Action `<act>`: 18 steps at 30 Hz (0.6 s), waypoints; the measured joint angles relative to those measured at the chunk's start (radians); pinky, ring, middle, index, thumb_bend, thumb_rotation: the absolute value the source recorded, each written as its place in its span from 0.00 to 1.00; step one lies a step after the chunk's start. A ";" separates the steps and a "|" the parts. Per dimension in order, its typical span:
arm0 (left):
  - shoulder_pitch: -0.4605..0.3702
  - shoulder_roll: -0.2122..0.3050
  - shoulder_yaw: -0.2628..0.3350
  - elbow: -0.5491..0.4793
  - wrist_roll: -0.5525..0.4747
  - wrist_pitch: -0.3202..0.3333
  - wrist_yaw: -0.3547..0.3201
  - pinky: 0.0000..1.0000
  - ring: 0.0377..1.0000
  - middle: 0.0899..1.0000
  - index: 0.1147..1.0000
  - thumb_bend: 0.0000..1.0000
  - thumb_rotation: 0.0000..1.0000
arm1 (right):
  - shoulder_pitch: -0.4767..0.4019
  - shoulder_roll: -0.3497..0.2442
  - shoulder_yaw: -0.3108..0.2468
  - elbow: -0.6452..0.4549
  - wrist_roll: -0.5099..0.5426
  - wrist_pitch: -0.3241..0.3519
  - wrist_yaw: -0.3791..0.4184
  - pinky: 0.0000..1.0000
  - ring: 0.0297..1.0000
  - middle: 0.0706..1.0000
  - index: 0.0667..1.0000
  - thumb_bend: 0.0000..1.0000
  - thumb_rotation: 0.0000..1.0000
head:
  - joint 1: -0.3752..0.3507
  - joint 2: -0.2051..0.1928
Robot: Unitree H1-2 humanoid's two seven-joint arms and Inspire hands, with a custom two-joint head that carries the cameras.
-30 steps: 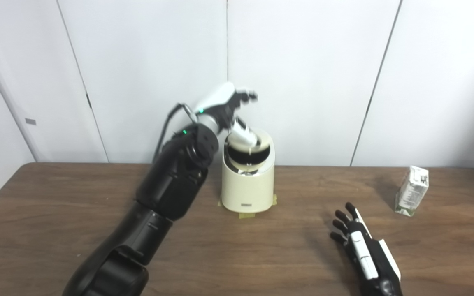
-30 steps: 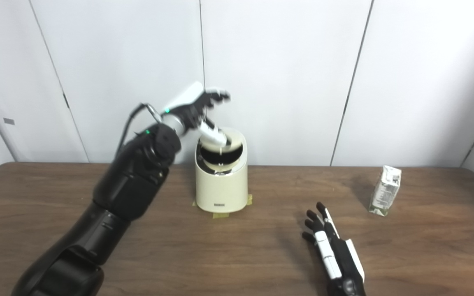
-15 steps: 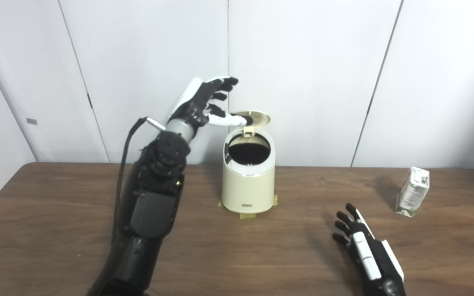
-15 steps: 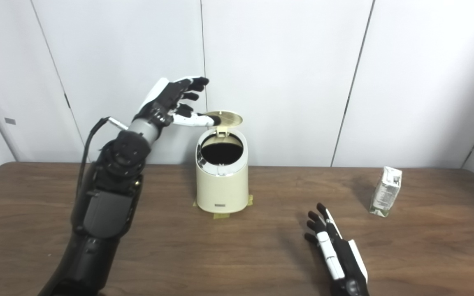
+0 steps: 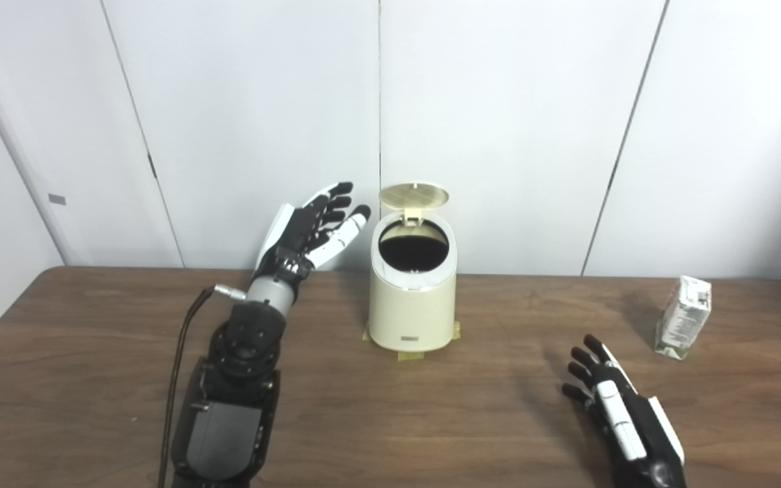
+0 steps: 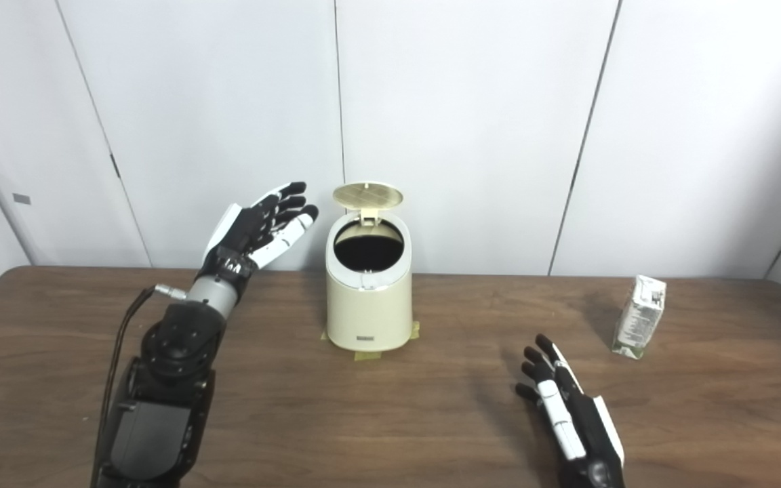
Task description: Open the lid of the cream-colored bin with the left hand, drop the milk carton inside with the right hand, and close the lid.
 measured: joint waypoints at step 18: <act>0.225 -0.013 0.012 -0.089 -0.135 -0.037 0.070 0.91 0.94 0.96 0.98 0.40 1.00 | -0.067 -0.098 -0.095 0.054 0.078 -0.036 0.043 0.88 0.94 0.96 0.95 0.66 0.28 | -0.026 0.026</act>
